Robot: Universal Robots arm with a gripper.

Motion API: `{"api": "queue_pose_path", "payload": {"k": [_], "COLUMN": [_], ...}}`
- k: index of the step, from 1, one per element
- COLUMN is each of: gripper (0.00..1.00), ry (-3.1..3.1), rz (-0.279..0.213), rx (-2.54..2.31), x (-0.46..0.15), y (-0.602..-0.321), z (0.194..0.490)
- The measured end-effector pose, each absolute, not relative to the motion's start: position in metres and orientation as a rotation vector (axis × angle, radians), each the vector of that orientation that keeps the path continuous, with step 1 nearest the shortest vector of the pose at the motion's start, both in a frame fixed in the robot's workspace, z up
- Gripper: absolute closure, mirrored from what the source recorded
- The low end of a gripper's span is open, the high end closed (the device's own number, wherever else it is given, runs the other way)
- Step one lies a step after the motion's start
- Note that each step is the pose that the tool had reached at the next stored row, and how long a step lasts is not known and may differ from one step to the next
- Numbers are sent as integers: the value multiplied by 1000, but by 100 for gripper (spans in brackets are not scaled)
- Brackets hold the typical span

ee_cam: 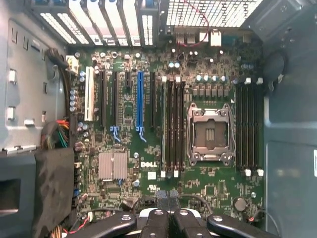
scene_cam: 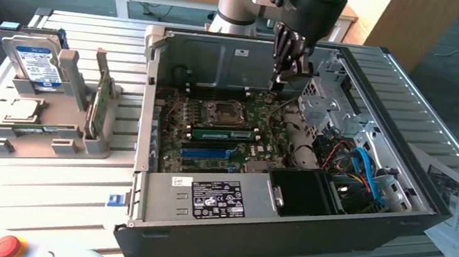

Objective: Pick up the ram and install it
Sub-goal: 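Press down the ram until it locks into place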

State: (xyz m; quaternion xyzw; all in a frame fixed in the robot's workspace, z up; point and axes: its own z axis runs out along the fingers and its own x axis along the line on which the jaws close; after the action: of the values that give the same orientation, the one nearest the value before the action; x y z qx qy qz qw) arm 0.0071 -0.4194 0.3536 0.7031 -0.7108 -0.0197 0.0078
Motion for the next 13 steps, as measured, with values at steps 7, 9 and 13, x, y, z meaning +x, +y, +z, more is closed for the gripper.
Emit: {"api": "queue_pose_path", "payload": {"k": [7,9,13], "gripper": [89,89,89], "ry": [-2222,-2222,-2222], "rz": [-62,-62,-62], "rx": [2198,2198,2198], "x": [15,15,15], "y": [-420,-420,-420], "z": [354,354,353]}}
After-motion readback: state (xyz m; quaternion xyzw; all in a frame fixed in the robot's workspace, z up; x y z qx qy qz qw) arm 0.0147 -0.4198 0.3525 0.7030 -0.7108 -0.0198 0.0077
